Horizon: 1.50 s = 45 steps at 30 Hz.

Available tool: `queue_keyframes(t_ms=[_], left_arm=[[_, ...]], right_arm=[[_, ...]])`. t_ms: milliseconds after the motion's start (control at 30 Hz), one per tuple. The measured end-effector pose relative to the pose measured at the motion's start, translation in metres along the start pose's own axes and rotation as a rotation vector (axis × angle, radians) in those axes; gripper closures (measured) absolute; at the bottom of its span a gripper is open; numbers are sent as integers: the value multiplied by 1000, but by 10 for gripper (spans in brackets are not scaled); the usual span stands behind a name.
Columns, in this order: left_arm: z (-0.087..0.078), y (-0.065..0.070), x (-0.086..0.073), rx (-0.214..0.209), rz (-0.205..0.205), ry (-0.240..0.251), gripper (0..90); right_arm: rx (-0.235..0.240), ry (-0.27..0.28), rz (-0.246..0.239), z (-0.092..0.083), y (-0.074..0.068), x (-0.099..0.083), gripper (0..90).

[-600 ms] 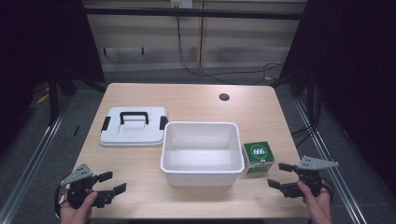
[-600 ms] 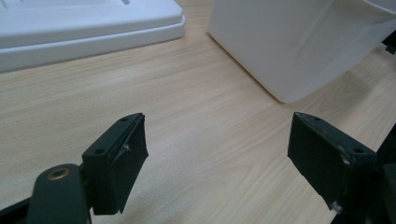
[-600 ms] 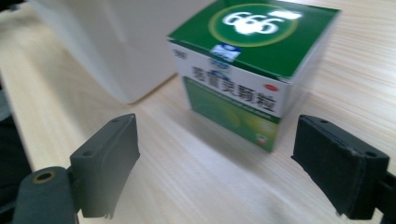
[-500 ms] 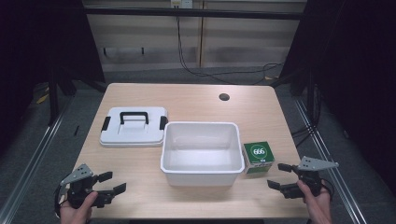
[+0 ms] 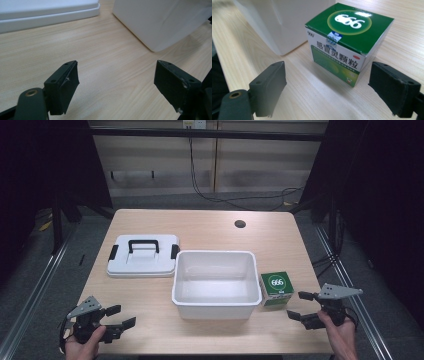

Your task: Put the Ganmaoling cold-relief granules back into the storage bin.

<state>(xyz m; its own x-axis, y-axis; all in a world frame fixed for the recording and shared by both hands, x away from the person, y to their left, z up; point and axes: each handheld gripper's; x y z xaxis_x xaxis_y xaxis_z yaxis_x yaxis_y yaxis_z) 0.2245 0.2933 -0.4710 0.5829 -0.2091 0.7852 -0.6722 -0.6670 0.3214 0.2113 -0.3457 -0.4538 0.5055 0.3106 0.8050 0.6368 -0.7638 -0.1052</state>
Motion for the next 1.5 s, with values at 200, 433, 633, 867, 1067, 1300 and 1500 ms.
queue_keyframes(t_ms=[200, 433, 633, 867, 1067, 1300, 1500], left_arm=[[0, 0, 0, 2, -5, 1, 197], [-1, 0, -1, 4, -4, 0, 198], [-1, 1, -1, 0, 3, 1, 198], [-1, 0, -1, -3, 0, 0, 197], [0, 1, -1, -9, 4, -4, 197], [0, 0, -1, -11, 5, -6, 198], [0, 0, -1, -11, 5, -10, 198]], right_arm=[[27, 10, 0, -6, 3, 8, 135], [21, 9, -66, -8, 6, 24, 119], [41, -21, -132, -8, 5, 45, 112], [54, -29, -157, -8, 9, 60, 118], [52, -61, -188, -1, 15, 70, 117], [63, -100, -220, 7, 12, 77, 115], [85, -141, -252, 13, 14, 85, 115]])
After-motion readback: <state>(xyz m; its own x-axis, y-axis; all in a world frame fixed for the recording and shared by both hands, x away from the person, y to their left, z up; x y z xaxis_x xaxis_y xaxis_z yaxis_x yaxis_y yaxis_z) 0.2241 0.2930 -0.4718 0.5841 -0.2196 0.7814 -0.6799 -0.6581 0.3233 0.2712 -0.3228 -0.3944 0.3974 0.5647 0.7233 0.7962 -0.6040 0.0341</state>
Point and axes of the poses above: each handheld gripper's, and its own axes: z roughly forward along the jaws, x roughly out of its top, y roughly to its right, and after that the axes turned 4 degrees about -x, right-handed
